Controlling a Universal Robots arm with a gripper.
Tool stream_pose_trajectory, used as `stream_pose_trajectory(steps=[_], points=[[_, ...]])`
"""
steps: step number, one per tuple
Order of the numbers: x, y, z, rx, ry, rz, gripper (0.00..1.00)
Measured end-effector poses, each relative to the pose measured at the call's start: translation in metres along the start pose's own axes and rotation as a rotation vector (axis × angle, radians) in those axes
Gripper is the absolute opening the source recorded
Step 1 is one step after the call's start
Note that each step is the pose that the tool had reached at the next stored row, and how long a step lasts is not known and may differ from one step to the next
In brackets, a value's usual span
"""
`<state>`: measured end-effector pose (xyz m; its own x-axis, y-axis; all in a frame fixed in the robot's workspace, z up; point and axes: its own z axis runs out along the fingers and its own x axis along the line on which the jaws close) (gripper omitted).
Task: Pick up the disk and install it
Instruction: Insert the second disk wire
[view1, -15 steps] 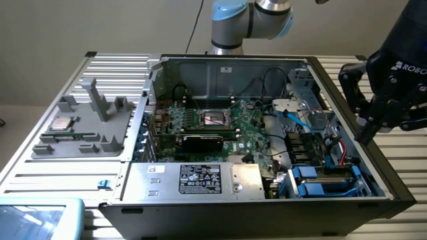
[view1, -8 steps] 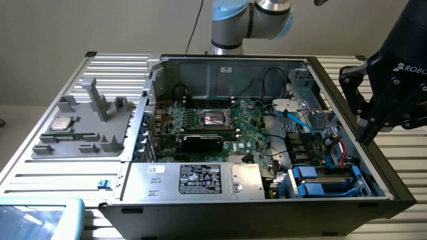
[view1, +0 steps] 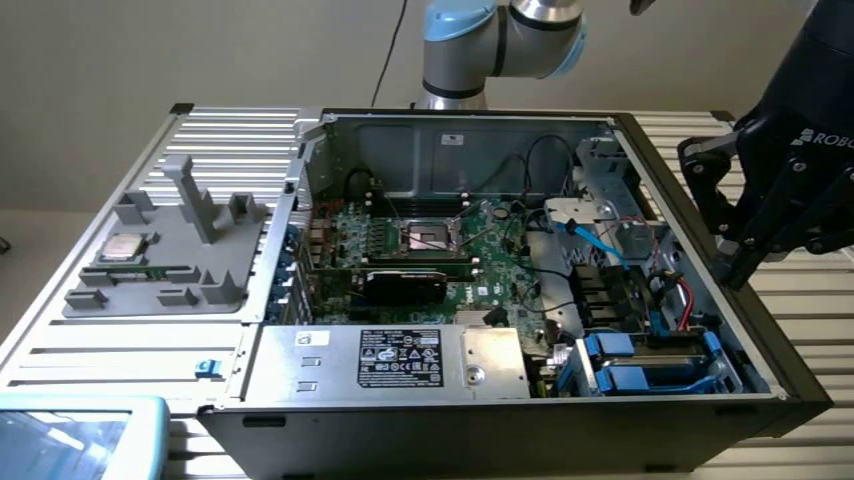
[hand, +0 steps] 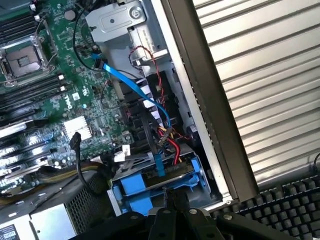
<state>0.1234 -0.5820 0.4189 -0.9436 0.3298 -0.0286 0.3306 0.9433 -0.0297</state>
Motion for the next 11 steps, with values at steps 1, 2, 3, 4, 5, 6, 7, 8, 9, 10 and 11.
stream_pose_trajectory(steps=[1,2,3,4,5,6,7,8,9,10,11], points=[[0.0,0.0,0.0,-0.0005,-0.0005,-0.017,0.11],[0.0,0.0,0.0001,-0.0011,-0.0011,-0.036,0.11],[0.0,0.0,0.0001,-0.0017,-0.0016,-0.054,0.11],[0.0,0.0,0.0001,-0.0021,-0.0021,-0.073,0.11],[0.0,0.0,0.0002,-0.0026,-0.0026,-0.09,0.11],[0.0,0.0,0.0002,-0.0031,-0.0032,-0.108,0.11],[0.0,0.0,0.0003,-0.0038,-0.0037,-0.126,0.11],[0.0,0.0,0.0003,-0.0042,-0.0042,-0.144,0.11],[0.0,0.0,0.0003,-0.0048,-0.0049,-0.164,0.11],[0.0,0.0,0.0004,-0.0052,-0.0054,-0.181,0.11],[0.0,0.0,0.0005,-0.0059,-0.0058,-0.199,0.11]])
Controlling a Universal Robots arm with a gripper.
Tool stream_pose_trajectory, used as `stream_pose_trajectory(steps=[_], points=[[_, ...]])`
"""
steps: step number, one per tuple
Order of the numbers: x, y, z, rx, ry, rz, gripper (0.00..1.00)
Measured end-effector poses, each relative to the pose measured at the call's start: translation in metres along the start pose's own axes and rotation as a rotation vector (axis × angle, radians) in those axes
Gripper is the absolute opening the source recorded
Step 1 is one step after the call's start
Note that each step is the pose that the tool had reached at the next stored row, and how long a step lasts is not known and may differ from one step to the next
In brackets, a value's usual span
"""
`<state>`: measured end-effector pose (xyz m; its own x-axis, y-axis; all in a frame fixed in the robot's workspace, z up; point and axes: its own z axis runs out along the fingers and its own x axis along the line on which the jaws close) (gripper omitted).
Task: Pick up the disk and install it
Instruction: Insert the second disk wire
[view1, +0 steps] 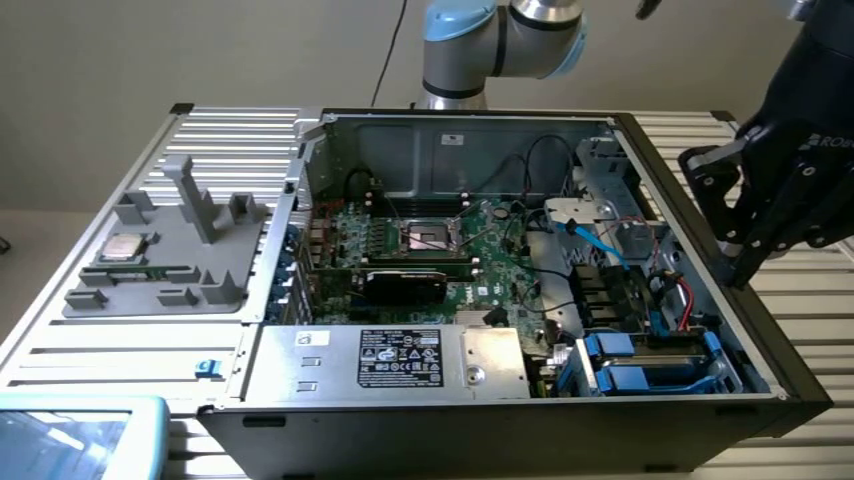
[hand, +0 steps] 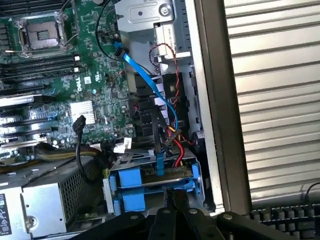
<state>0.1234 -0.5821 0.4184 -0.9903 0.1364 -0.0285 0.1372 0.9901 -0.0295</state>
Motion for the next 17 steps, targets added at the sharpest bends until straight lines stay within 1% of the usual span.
stream_pose_trajectory(steps=[4,6,8,13,14,17], points=[[0.0001,0.0,0.0003,-0.002,-0.002,-0.073,0.11],[0.0007,-0.0002,0.0003,-0.0028,-0.0028,-0.099,0.11],[0.0008,-0.0001,0.0009,-0.0033,-0.0023,-0.13,0.11],[0.001,0.0001,0.008,-0.0059,-0.0031,-0.215,0.11],[0.001,0.0001,0.0079,-0.0057,-0.0019,-0.219,0.11],[0.0011,0.0001,0.0099,-0.0063,-0.0014,-0.224,0.11]])
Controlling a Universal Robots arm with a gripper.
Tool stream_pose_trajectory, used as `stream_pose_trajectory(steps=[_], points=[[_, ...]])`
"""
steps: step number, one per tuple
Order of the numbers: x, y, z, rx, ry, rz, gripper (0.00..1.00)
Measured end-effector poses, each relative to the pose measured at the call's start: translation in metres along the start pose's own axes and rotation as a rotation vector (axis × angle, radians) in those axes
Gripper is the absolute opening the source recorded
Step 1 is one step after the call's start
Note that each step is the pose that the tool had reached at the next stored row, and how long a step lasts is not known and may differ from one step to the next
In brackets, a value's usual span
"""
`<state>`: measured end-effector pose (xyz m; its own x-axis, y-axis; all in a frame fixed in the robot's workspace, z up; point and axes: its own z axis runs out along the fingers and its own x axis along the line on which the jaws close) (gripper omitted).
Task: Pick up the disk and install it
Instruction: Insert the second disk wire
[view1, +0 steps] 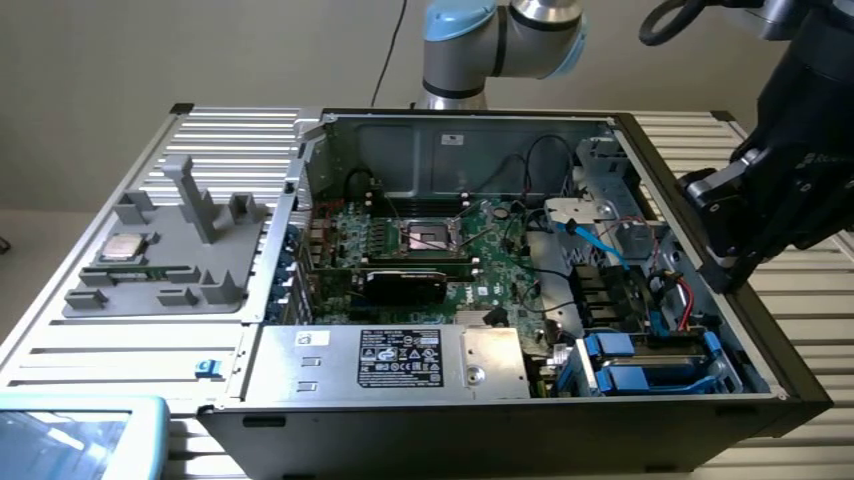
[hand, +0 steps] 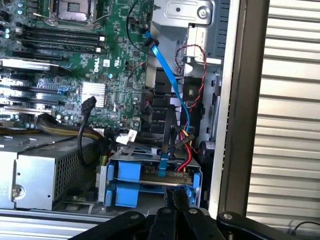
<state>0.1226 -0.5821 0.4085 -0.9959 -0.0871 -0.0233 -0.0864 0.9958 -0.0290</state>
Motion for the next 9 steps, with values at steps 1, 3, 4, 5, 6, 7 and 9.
stream_pose_trajectory(steps=[1,3,4,5,6,7,9], points=[[0.0,-0.0001,0.0019,-0.0001,0.0,-0.003,0.11],[0.0002,-0.0009,0.0054,-0.0001,-0.0003,-0.01,0.11],[0.0002,-0.0011,0.0072,-0.0001,-0.0004,-0.014,0.11],[0.0003,-0.0011,0.0091,-0.0003,-0.0005,-0.017,0.11],[0.0003,-0.0011,0.0103,-0.0004,-0.0005,-0.019,0.11],[0.0003,-0.0011,0.0104,-0.0003,-0.0002,-0.021,0.11],[0.0003,-0.0011,0.0104,-0.0002,0.0001,-0.021,0.11]])
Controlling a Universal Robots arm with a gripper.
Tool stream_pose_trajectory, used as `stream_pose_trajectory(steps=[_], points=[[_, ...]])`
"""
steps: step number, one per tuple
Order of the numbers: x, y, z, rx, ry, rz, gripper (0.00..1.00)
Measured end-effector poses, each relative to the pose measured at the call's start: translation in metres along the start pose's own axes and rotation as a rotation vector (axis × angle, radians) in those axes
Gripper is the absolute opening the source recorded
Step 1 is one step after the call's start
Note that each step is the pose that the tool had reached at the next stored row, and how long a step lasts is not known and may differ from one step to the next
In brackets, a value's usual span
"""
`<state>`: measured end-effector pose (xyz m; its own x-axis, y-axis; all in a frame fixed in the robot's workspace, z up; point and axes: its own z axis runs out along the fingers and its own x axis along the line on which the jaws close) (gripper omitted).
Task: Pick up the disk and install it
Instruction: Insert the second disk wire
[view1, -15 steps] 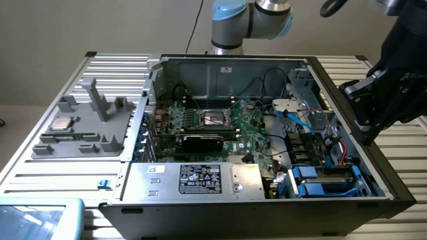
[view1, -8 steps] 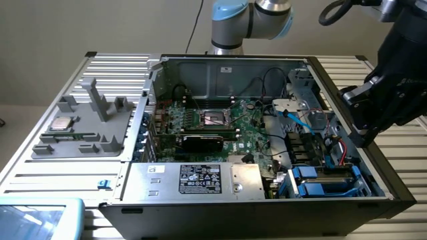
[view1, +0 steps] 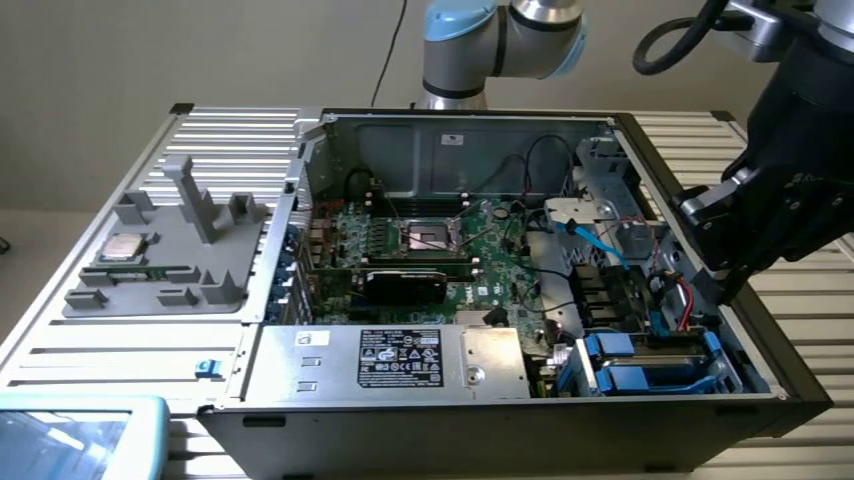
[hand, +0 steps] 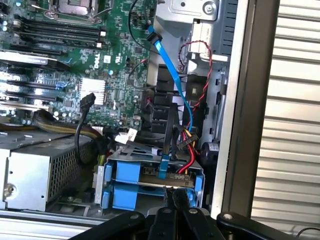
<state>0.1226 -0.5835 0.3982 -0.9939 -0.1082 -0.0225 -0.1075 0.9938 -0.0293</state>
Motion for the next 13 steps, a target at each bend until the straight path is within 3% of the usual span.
stream_pose_trajectory(steps=[6,13], points=[[0.0,0.0001,0.0027,-0.0003,0.0002,0.0,0.11],[0.0,0.0004,0.0152,-0.0012,0.0001,0.0,0.11]])
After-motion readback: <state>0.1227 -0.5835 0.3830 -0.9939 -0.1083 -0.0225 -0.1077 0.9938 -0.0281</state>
